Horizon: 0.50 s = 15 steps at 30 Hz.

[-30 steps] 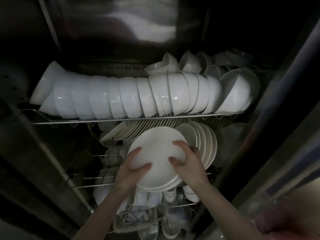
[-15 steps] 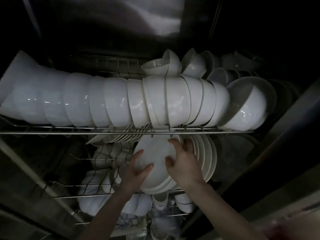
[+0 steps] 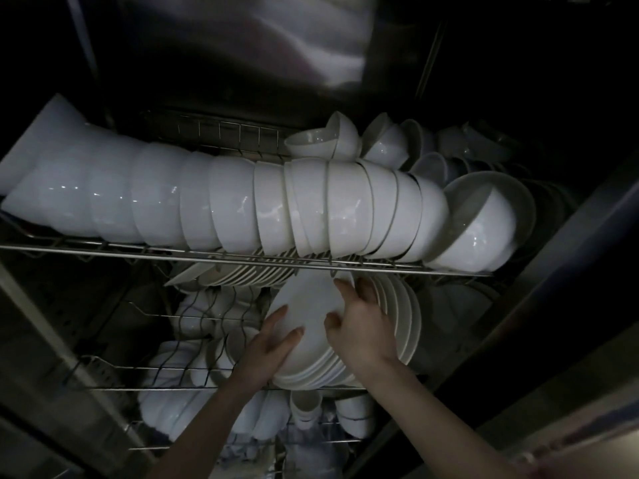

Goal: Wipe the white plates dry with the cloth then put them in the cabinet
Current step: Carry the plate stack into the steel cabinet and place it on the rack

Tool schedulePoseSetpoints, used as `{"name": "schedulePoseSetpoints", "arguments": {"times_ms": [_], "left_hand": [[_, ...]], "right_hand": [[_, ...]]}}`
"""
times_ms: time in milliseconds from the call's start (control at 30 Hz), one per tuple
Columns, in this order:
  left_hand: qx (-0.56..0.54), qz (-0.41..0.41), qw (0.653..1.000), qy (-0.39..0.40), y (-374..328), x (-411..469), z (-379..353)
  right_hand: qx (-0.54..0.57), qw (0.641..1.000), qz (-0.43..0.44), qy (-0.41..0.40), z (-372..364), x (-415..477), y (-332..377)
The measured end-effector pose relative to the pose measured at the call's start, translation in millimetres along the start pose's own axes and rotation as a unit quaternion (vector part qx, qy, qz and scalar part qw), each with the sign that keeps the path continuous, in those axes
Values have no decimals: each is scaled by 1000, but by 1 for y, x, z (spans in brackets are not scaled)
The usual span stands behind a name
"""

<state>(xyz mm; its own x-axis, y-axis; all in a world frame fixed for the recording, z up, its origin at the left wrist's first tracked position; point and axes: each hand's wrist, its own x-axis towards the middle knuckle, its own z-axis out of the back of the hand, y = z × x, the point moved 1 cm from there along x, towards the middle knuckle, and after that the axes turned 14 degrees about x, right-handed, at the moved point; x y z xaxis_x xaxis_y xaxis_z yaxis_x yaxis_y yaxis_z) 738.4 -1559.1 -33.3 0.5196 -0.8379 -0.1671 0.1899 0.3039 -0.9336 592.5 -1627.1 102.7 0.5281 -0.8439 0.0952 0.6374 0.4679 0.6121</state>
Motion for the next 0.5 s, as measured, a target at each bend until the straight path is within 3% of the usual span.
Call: {"name": "schedulePoseSetpoints", "arguments": {"times_ms": [167, 500], "left_hand": [[-38, 4, 999, -35, 2, -6, 2], [14, 1, 996, -84, -3, -10, 7]], "right_hand": [[-1, 1000, 0, -1, -3, -3, -2], [40, 999, 2, -15, -3, -6, -3]]}}
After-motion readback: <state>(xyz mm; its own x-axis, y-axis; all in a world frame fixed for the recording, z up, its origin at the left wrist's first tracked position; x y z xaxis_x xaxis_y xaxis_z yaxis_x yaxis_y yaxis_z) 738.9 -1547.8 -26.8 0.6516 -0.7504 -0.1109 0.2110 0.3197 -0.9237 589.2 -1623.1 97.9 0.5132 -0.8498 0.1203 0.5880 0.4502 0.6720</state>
